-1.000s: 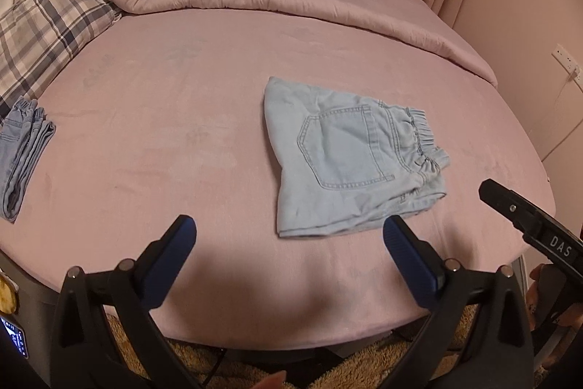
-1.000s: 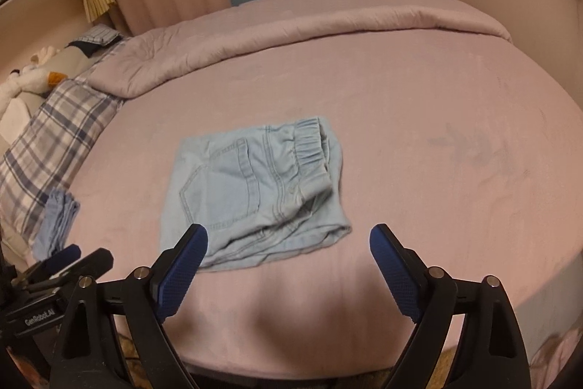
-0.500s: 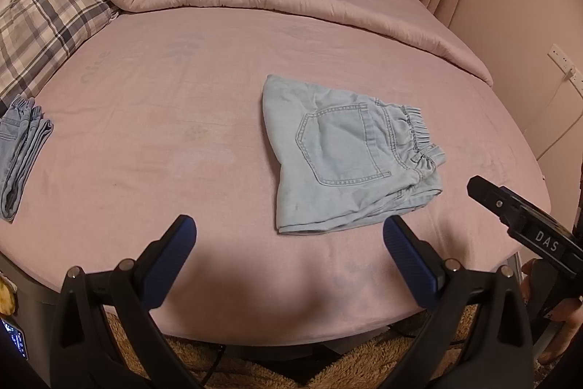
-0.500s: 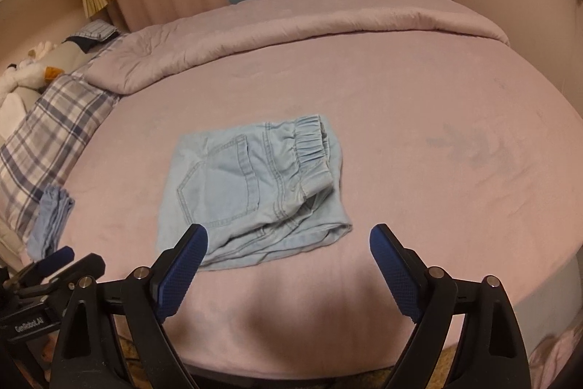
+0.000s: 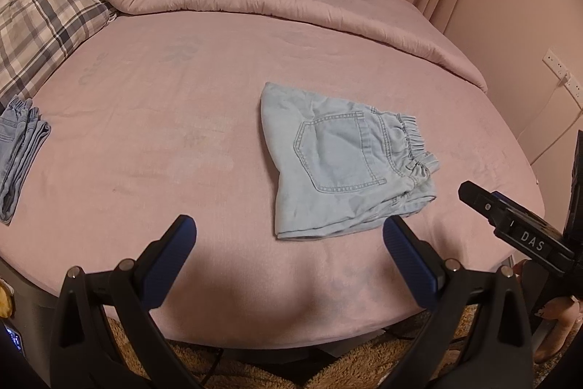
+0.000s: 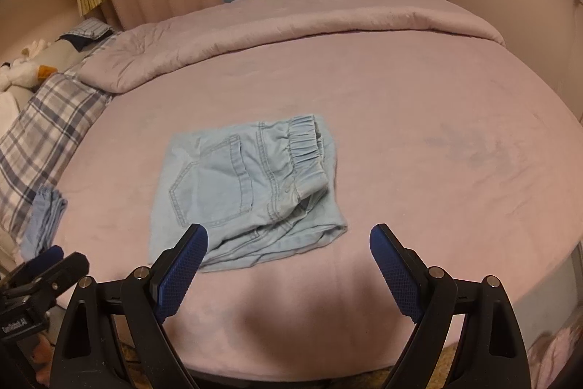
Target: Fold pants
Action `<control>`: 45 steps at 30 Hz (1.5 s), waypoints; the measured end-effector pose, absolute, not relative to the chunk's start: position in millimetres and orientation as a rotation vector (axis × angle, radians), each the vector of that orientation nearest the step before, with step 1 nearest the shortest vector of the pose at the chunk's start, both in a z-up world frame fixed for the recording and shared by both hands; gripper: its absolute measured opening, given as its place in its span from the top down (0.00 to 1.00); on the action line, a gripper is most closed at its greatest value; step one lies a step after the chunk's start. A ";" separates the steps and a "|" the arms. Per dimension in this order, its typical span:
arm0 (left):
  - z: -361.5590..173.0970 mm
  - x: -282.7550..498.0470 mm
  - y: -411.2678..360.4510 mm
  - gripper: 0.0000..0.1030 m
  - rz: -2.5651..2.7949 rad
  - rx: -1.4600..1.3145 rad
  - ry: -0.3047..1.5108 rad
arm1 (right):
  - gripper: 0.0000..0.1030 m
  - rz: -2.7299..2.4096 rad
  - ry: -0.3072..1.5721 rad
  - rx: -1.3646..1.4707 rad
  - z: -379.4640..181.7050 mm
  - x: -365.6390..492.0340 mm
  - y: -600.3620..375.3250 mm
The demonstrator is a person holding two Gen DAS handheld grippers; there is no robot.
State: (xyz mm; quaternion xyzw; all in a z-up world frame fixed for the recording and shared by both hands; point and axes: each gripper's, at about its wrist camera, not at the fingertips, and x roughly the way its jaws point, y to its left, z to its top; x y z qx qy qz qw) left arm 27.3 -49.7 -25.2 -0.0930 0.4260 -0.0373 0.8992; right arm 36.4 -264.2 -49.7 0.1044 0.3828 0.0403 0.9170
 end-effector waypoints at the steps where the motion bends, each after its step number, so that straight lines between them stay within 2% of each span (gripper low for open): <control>1: -25.2 27.9 -49.4 0.01 -0.078 -0.196 0.883 | 0.13 0.080 0.787 0.213 -49.4 36.3 -263.8; 45: -20.0 24.3 -52.1 0.01 -0.097 -0.217 0.850 | 0.13 0.060 0.778 0.187 -48.1 36.8 -260.2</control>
